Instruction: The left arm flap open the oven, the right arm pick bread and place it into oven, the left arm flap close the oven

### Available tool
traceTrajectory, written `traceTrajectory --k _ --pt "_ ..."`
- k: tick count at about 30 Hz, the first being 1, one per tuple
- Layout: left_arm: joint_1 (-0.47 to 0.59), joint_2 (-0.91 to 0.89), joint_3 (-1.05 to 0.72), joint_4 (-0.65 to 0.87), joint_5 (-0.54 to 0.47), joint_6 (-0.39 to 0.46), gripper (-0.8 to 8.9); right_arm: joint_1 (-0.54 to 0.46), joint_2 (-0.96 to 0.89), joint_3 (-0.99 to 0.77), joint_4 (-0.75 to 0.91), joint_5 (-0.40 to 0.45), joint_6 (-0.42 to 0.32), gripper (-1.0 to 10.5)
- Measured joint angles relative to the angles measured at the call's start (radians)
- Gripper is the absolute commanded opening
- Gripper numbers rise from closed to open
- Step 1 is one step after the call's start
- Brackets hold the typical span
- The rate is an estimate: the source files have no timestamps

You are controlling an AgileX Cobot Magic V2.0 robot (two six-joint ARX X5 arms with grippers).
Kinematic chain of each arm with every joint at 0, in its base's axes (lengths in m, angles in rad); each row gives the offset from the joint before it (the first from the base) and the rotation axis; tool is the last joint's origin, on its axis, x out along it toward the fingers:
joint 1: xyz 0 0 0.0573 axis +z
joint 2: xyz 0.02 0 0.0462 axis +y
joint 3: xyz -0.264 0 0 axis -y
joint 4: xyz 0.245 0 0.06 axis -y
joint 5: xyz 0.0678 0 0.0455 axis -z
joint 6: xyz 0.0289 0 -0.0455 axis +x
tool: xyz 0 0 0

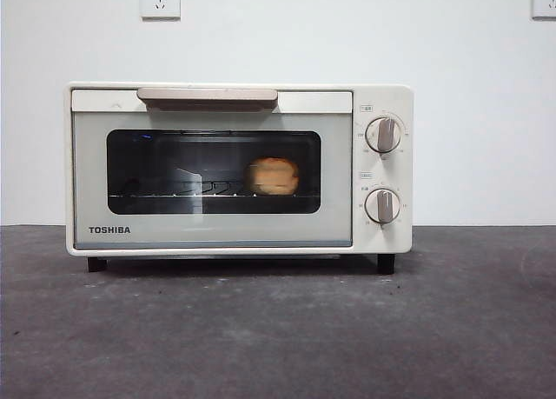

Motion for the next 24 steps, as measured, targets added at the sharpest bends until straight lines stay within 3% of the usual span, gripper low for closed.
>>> traceTrajectory --k 6,11,24 --pt "0.0 0.0 0.0 0.0 0.0 0.0 0.2 -0.231 -0.225 -0.233 0.165 -0.114 -0.067 0.1" --pt "0.0 0.0 0.0 0.0 0.0 0.0 0.2 -0.349 -0.363 -0.375 0.237 -0.134 -0.119 0.1" --pt "0.0 0.0 0.0 0.0 0.0 0.0 0.2 -0.484 -0.52 -0.598 0.281 -0.135 -0.172 0.1"
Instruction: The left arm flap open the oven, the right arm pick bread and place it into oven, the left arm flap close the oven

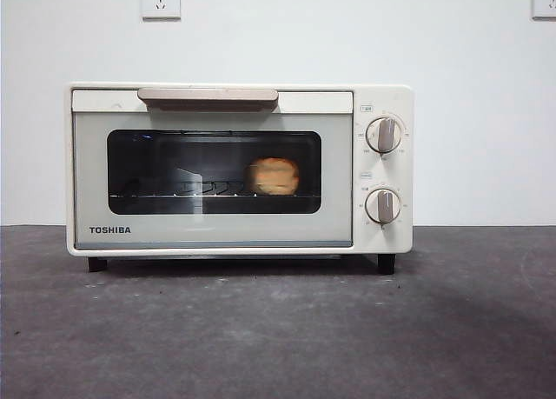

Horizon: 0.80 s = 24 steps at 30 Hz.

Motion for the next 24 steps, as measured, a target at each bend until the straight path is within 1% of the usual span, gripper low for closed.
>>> traceTrajectory --k 6,13,17,24 --pt "0.0 0.0 0.0 0.0 0.0 0.0 0.2 -0.003 -0.037 -0.042 -0.007 0.0 -0.001 0.1" --pt "0.0 0.0 0.0 0.0 0.0 0.0 0.2 -0.005 -0.063 -0.042 -0.113 0.0 -0.001 0.1" --pt "0.0 0.0 0.0 0.0 0.0 0.0 0.2 -0.005 -0.063 -0.042 -0.208 0.0 -0.001 0.1" --pt "0.0 0.0 0.0 0.0 0.0 0.0 0.2 -0.005 -0.062 -0.042 -0.212 0.001 -0.001 0.1"
